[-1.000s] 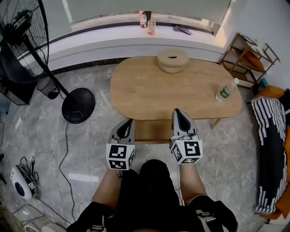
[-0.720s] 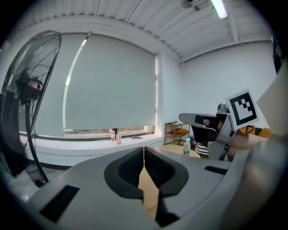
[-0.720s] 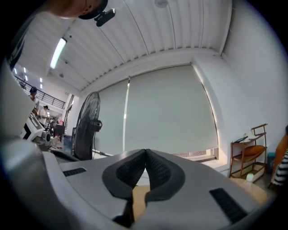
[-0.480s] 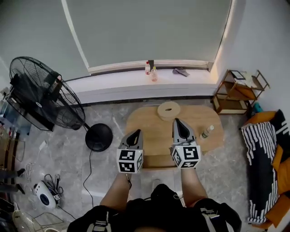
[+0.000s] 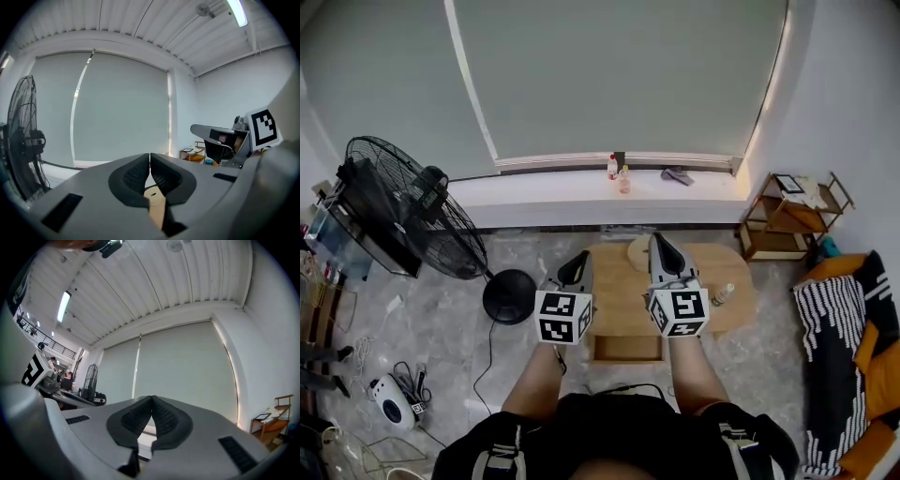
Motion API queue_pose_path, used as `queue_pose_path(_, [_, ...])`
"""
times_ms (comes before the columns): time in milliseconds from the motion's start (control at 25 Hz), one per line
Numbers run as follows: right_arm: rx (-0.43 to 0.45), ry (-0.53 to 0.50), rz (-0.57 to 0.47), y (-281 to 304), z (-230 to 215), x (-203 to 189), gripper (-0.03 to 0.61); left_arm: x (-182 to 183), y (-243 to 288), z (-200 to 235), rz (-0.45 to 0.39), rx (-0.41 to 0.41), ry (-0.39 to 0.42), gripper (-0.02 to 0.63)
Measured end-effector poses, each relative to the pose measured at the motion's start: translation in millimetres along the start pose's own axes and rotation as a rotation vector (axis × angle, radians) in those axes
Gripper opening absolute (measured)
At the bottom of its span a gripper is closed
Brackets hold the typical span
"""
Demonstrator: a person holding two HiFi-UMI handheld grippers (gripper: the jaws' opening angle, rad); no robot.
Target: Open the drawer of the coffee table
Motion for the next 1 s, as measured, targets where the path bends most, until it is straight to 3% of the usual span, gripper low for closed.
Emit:
queue_pose_path(280, [-0.027, 0.015, -0.037, 16.1, 18.3, 12.7, 0.012, 23.7, -8.7, 28.0, -0.047, -0.005, 0.051, 0.025])
queue_pose_path(1000, [-0.055, 0.003, -0.001, 20.0, 44.6, 2.8, 0.012, 25.8, -25.8, 57.1, -0.066, -0.009, 0.065, 0.025])
Point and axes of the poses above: the fingertips, and each gripper's own axes: y forward along the fingers, z to its left, x out of its top, the point moved 5 cm from there along -y, backward along the fingers, and after that the axes turned 3 degrees about -x, right-handed, at the moved point
